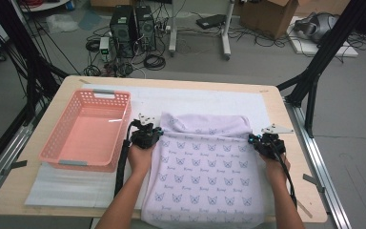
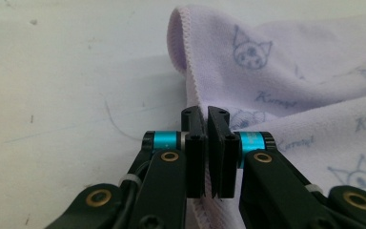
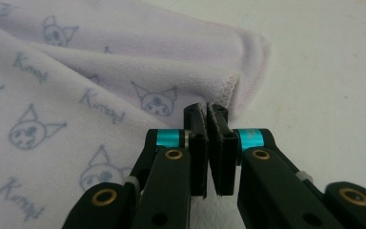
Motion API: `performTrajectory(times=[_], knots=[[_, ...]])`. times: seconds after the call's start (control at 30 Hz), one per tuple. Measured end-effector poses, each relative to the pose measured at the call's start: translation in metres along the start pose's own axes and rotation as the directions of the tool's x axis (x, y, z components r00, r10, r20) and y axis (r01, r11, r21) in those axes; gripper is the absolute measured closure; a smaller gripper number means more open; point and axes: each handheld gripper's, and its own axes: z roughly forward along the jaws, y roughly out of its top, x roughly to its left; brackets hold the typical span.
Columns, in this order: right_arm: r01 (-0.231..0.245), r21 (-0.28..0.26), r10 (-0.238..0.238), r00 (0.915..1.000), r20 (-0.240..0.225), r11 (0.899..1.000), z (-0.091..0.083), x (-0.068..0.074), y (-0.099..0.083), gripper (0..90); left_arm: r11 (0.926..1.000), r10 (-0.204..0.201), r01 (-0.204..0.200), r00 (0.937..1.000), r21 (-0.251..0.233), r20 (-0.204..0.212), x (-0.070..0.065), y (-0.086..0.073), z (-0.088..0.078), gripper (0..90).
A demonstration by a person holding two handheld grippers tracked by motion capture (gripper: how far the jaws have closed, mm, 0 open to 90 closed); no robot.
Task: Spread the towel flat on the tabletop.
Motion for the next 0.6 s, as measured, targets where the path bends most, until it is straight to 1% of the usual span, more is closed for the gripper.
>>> performTrajectory(times=[0.03, 0.07, 0.1, 0.17, 0.2, 0.23, 0.3, 0.37, 0.4, 0.5, 0.53, 0.57, 0.6], knots=[[-0.009, -0.001, 0.009, 1.0000, -0.004, 1.000, 0.001, 0.000, 0.000, 87.1, 0.9999, -0.014, 0.014, 0.9998, 0.009, 0.012, 0.001, -0.001, 0.000, 83.1], [-0.017, 0.003, 0.017, 0.9998, -0.004, 1.000, 0.001, 0.001, 0.000, 85.4, 0.9994, -0.034, 0.034, 0.9990, 0.008, 0.029, 0.002, -0.002, -0.002, 77.2], [-0.018, 0.009, 0.018, 0.9998, -0.004, 1.000, 0.001, 0.001, 0.000, 82.6, 0.9989, -0.048, 0.047, 0.9975, 0.006, 0.052, 0.003, -0.003, -0.005, 67.8], [-0.011, 0.012, 0.012, 0.9999, -0.003, 1.000, -0.003, 0.003, -0.001, 72.0, 0.9993, -0.033, 0.032, 0.9963, 0.022, 0.079, 0.003, -0.005, -0.012, 59.0], [-0.012, 0.013, 0.012, 0.9999, 0.000, 1.000, -0.007, 0.004, -0.001, 69.5, 0.9988, -0.022, 0.018, 0.9954, 0.046, 0.093, 0.002, -0.006, -0.015, 55.0], [-0.012, 0.006, 0.012, 0.9999, -0.005, 1.000, -0.010, 0.004, -0.001, 68.0, 0.9987, -0.019, 0.014, 0.9937, 0.050, 0.110, 0.000, -0.008, -0.019, 52.4], [-0.012, -0.007, 0.012, 0.9999, -0.007, 1.000, -0.020, 0.007, -0.004, 64.6, 0.9998, 0.000, -0.002, 0.9931, 0.019, 0.117, -0.003, -0.013, -0.028, 52.1], [-0.006, -0.007, 0.006, 0.9997, -0.023, 1.000, -0.029, 0.009, -0.007, 62.2, 0.9988, 0.010, -0.016, 0.9895, 0.046, 0.144, -0.005, -0.018, -0.035, 50.6], [0.004, -0.009, -0.004, 0.9998, -0.021, 1.000, -0.034, 0.011, -0.009, 61.6, 0.9988, 0.021, -0.028, 0.9888, 0.041, 0.147, -0.007, -0.022, -0.040, 50.2], [-0.003, -0.016, 0.002, 0.9989, -0.048, 1.000, -0.048, 0.017, -0.019, 57.9, 0.9986, 0.018, -0.027, 0.9849, 0.046, 0.172, -0.010, -0.034, -0.052, 50.3], [0.001, -0.013, -0.002, 0.9987, -0.051, 1.000, -0.053, 0.020, -0.022, 57.8, 0.9979, 0.024, -0.034, 0.9841, 0.054, 0.176, -0.010, -0.039, -0.056, 50.3], [0.011, -0.011, -0.012, 0.9985, -0.054, 1.000, -0.057, 0.023, -0.027, 57.4, 0.9979, 0.018, -0.029, 0.9825, 0.058, 0.185, -0.010, -0.043, -0.060, 50.3], [0.017, -0.009, -0.017, 0.9981, -0.060, 1.000, -0.062, 0.027, -0.031, 57.1, 0.9986, 0.013, -0.023, 0.9827, 0.048, 0.185, -0.011, -0.048, -0.064, 49.9]])
